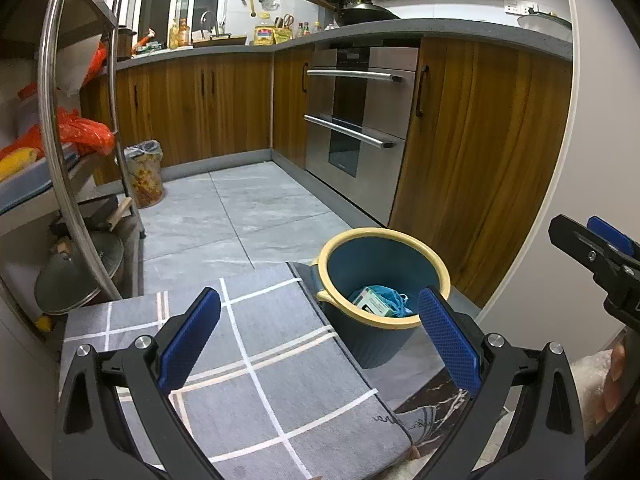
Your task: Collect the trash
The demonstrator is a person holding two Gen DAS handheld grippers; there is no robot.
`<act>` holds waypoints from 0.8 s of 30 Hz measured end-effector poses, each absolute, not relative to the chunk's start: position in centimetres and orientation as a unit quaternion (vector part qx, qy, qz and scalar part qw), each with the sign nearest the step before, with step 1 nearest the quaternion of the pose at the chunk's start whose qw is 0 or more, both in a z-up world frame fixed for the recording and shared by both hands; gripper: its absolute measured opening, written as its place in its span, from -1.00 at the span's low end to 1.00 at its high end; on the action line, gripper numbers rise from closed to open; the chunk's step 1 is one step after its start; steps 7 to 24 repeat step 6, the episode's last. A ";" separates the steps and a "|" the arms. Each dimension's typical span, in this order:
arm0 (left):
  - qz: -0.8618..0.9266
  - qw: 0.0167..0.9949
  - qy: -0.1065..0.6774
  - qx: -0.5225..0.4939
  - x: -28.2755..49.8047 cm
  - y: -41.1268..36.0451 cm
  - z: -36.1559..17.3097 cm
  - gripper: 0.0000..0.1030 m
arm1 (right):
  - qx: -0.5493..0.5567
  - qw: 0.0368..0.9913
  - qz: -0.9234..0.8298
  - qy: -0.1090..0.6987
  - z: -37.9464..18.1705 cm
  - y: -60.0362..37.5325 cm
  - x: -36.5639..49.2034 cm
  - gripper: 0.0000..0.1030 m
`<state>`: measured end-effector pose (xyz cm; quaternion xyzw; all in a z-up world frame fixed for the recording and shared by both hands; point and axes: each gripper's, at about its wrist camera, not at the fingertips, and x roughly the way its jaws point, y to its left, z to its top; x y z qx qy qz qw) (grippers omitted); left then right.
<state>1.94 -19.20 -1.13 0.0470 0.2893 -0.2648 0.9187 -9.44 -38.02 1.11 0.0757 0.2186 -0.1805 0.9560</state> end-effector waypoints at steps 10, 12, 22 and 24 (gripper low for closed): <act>-0.259 0.921 0.286 0.055 1.9 -19.2 -0.9 0.90 | 0.076 0.956 -0.181 0.219 1.1 -38.2 -9.4 0.91; -0.259 0.921 0.286 0.055 1.9 -19.2 -0.9 0.90 | 0.076 0.956 -0.181 0.219 1.1 -38.2 -9.4 0.91; -0.259 0.921 0.286 0.055 1.9 -19.2 -0.9 0.90 | 0.076 0.956 -0.181 0.219 1.1 -38.2 -9.4 0.91; -0.259 0.921 0.286 0.055 1.9 -19.2 -0.9 0.90 | 0.076 0.956 -0.181 0.219 1.1 -38.2 -9.4 0.91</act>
